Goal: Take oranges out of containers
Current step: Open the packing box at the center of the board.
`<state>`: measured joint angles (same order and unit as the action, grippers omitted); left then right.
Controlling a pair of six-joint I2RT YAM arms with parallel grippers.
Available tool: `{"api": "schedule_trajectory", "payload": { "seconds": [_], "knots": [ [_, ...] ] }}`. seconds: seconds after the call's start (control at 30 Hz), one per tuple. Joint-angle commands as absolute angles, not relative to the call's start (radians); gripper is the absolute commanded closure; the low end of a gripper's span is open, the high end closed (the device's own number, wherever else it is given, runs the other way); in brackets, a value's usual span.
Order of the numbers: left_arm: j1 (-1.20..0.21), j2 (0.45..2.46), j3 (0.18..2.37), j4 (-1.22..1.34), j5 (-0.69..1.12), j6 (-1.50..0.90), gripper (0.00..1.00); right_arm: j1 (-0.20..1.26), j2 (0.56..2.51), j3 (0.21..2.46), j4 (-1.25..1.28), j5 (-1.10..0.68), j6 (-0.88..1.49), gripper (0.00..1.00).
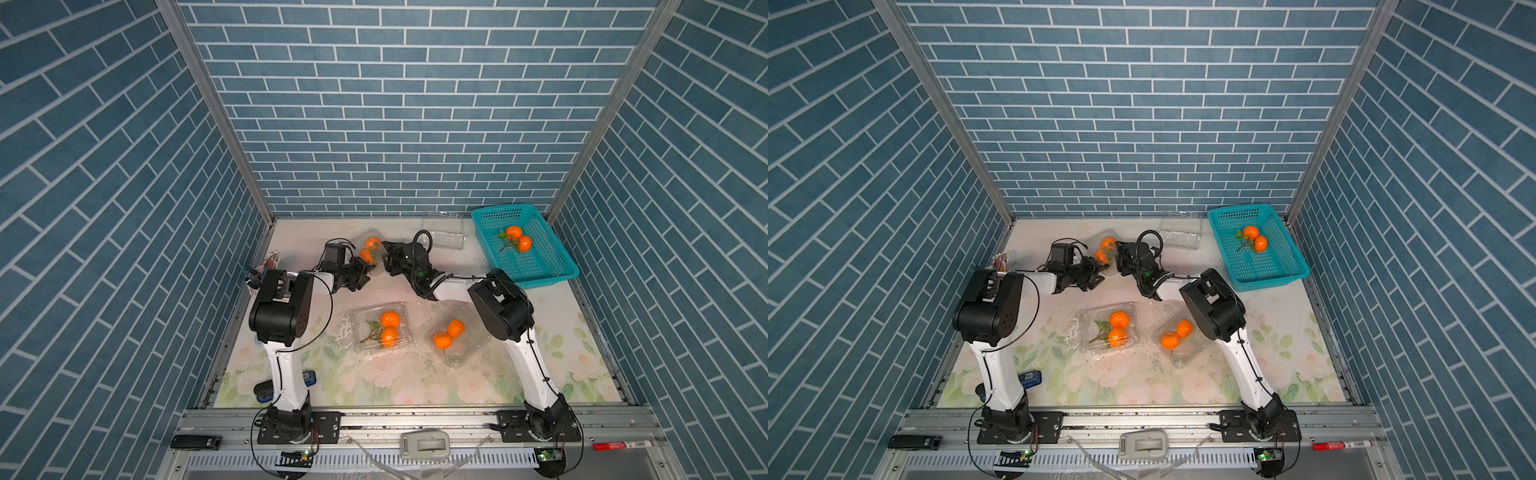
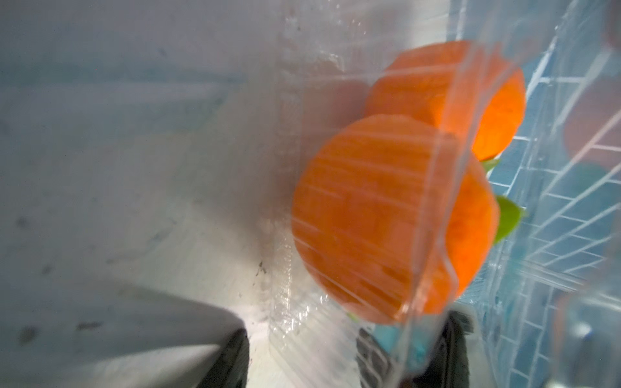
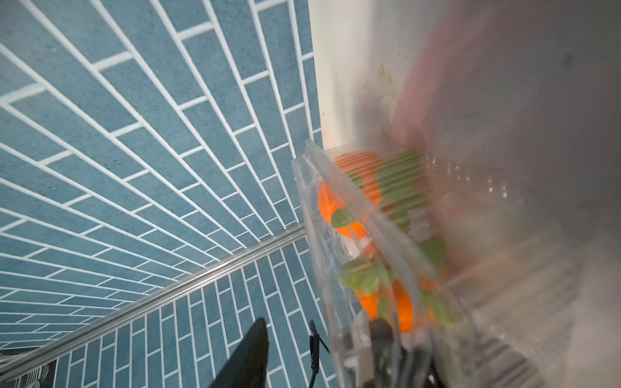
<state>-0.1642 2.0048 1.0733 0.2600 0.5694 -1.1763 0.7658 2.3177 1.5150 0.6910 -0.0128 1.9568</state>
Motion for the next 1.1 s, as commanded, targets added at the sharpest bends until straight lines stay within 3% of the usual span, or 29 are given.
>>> {"api": "schedule_trajectory", "payload": {
  "seconds": [0.0,1.07],
  "knots": [
    [-0.173,2.007,1.083,0.225,0.562,-1.158,0.45,0.78,2.317,1.533,0.771,-0.011,1.996,0.5],
    [-0.195,2.031,1.108,0.167,0.561,-1.132,0.46,0.794,2.4,1.709,0.766,0.216,2.27,0.62]
  ]
}}
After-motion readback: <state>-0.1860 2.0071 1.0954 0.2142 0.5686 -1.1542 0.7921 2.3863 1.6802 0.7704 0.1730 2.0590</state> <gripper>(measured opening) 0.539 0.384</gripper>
